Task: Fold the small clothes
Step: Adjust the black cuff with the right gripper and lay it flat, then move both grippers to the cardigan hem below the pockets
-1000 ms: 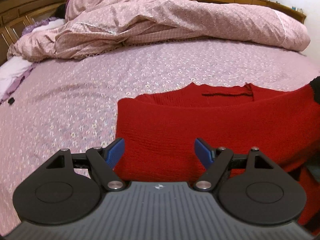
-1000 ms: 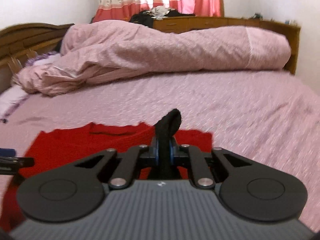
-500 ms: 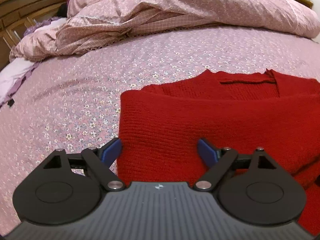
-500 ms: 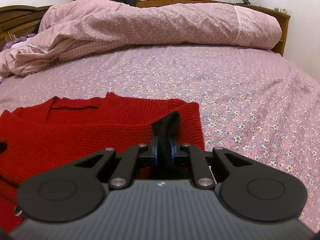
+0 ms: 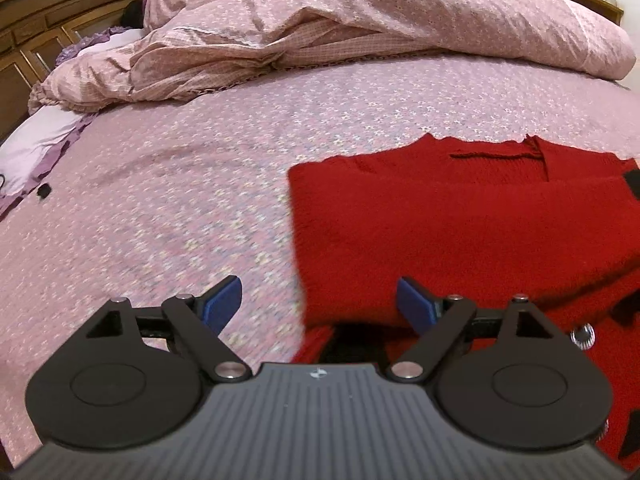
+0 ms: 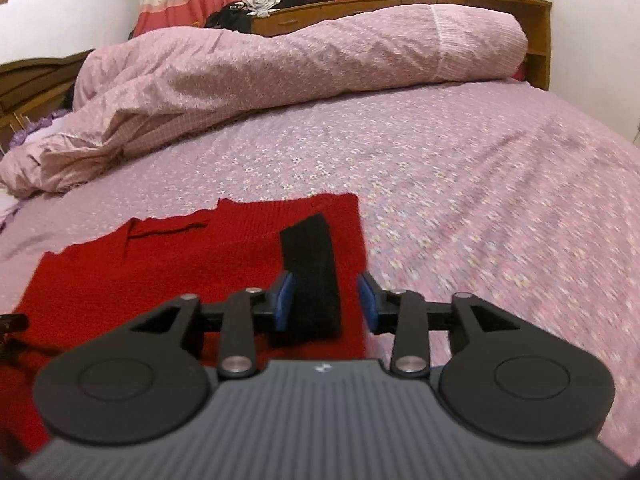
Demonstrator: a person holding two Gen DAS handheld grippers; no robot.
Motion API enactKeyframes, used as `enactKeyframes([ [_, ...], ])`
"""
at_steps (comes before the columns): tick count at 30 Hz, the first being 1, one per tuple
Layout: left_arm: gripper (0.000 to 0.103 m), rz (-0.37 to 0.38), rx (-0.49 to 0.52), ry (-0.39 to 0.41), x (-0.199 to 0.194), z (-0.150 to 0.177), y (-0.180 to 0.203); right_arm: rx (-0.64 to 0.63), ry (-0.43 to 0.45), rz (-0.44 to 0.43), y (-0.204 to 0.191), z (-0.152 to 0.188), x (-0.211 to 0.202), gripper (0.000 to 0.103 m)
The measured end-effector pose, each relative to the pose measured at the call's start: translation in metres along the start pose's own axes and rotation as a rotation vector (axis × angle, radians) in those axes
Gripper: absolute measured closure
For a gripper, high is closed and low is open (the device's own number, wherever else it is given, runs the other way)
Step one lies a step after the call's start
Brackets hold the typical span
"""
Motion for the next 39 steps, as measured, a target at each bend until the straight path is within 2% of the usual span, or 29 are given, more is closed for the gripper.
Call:
enactKeyframes([
  [3,0.015,-0.007,0.009,-0.021,-0.008,0.01,-0.012,0.004,-0.005,0.024,-0.002,0.01,-0.019,0.052],
  [13,0.015,-0.002,-0.05,-0.102,-0.032,0.052,-0.051,0.019,-0.075,0.014,-0.011,0.046,-0.065,0.052],
  [19,0.015,0.014,-0.045,-0.128,-0.053,0.078,-0.058,0.048,-0.085,0.016,-0.013,0.067,-0.087,0.052],
  [28,0.015,0.066,0.006,-0.151,-0.075,0.112,-0.054,0.058,-0.122,0.006,-0.017,0.094,-0.112,0.052],
  [37,0.015,0.153,-0.035,-0.244,-0.082,0.14,-0.066,0.059,-0.16,-0.001,-0.02,0.113,-0.13,0.052],
  [39,0.015,0.164,-0.03,-0.241,-0.085,0.145,-0.067,0.055,-0.168,-0.005,-0.022,0.117,-0.133,0.052],
])
Point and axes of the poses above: each gripper's, at about its wrist camera, not at the fingertips, and x roughly the way its jaws point, y to its right, z to its underside, the point moved 1 cm from there along x, roughly the way its jaws point, and after that the axes turned 15 degrees about -z, right-handed, at the moved point
